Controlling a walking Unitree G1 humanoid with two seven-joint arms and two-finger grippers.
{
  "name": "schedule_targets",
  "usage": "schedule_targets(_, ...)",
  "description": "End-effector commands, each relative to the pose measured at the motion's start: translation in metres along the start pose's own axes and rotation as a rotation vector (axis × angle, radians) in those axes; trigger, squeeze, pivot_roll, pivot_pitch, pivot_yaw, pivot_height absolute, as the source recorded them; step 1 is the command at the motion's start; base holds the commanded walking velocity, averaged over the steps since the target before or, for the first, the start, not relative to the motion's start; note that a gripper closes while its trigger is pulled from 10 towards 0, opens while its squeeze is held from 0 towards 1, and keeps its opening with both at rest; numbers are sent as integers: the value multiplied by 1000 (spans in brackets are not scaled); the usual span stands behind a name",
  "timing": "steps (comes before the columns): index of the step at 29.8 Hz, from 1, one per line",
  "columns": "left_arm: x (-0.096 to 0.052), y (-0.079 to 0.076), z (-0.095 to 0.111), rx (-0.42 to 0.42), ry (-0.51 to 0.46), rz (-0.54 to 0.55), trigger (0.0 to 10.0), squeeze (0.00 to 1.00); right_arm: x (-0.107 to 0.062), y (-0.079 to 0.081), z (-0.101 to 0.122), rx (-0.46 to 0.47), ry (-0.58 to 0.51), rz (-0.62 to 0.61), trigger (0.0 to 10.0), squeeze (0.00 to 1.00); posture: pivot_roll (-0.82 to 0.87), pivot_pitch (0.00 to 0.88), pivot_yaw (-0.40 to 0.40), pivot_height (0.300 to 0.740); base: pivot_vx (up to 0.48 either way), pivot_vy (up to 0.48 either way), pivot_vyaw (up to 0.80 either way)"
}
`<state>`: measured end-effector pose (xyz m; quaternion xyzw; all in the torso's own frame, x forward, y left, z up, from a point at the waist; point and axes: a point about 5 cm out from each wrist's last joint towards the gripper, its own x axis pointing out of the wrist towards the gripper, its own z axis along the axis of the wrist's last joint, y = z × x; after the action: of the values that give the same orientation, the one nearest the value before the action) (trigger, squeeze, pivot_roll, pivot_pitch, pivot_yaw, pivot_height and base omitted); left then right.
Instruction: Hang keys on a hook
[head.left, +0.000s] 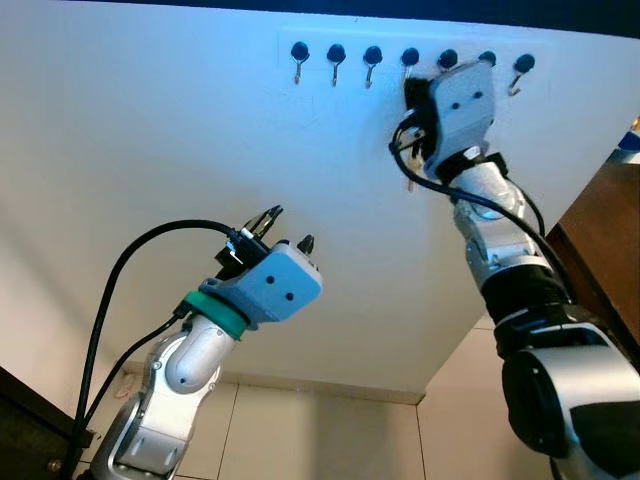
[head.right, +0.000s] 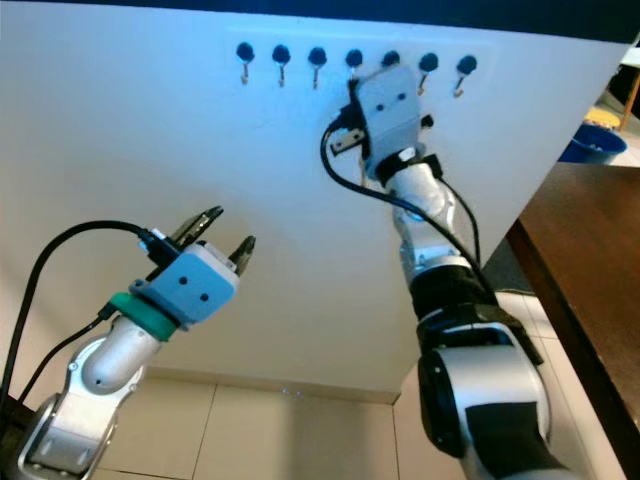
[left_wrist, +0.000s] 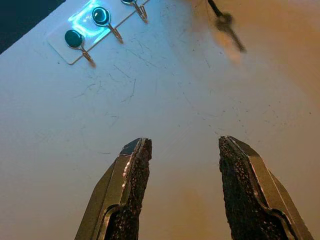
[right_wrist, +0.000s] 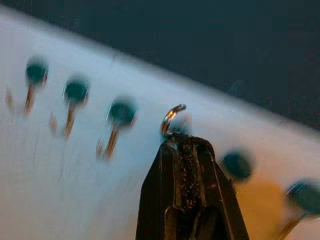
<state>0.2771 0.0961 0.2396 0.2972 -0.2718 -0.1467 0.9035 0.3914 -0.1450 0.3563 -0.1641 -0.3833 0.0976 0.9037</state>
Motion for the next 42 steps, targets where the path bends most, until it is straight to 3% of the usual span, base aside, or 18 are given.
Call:
schedule_targets(1, -3, -4, -5, 3, 21, -14, 10000, 0, -1, -8, 4, 7, -36, -46, 10000, 0, 102, 75, 56, 740, 0, 0, 0)
schedule_targets(6, -3, -3, -5, 2, 20, -13, 10000, 0, 2, -12, 5, -8, -25, -68, 10000, 0, 103, 81, 52, 740, 0, 0, 0)
schedule_targets(24, -4, -2, -4, 4, 25, -6, 10000, 0, 18, -1, -4, 1, 122, -57, 10000, 0, 115, 95, 45, 740, 0, 0, 0)
schedule_targets(38, -5, -2, -4, 3, 27, -8, 10000, 0, 8, -8, -16, -3, 169, -93, 10000, 0, 117, 103, 49, 740, 0, 0, 0)
schedule_targets(42, -4, -3, -4, 3, 29, -10, 10000, 0, 3, -9, -12, 5, 101, -58, 10000, 0, 113, 104, 51, 740, 0, 0, 0)
